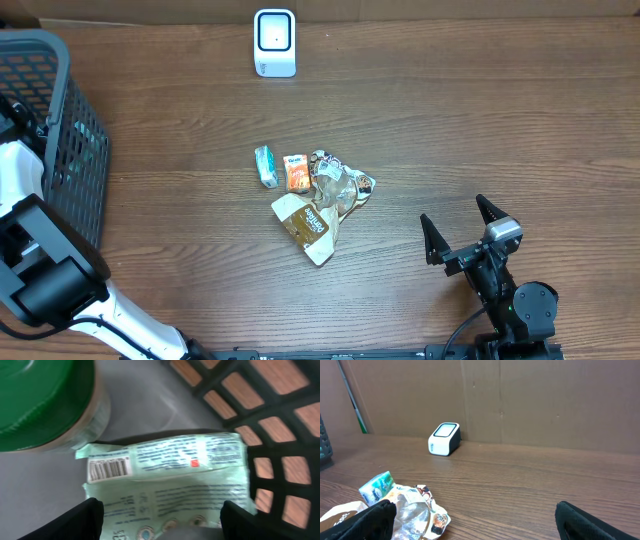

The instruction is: Scan the item barcode

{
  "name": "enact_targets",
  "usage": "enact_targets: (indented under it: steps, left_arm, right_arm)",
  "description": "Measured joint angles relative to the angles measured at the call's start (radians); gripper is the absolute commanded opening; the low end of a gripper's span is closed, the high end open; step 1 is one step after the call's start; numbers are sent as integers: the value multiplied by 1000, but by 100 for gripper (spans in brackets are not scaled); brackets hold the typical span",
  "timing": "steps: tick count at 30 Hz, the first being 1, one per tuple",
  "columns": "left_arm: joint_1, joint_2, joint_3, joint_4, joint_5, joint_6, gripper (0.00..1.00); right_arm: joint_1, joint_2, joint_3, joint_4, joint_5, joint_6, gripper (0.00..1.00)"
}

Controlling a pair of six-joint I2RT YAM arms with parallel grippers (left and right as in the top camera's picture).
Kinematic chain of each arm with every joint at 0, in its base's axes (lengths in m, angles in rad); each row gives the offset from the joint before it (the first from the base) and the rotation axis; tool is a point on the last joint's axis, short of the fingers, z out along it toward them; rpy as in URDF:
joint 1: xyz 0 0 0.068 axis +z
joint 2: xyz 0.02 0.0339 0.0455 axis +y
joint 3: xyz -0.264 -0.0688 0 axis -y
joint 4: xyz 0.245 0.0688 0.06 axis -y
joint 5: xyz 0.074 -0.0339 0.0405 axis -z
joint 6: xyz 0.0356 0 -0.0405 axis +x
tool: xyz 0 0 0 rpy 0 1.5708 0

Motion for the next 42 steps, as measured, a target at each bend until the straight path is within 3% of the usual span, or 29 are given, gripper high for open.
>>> enact_targets:
  steps: [15,17,22,26,28,42]
  left_arm:
    - [17,64,1,7,-36,-3,74]
    - [16,69,5,13,-34,-3,68]
    - [16,79,15,16,-23,-2,33]
    - [16,79,23,4,-27,-5,18]
    - [16,79,29,-7,-31,-6,4]
    - [16,48,164,-323,-46,-12,4]
  right_arm:
    - [0,0,0,0,0,0,100]
    - [0,0,0,0,0,0,100]
    - [0,0,0,0,0,0,100]
    - [0,0,0,0,0,1,100]
    - [0,0,0,0,0,0,100]
    - [0,0,0,0,0,0,100]
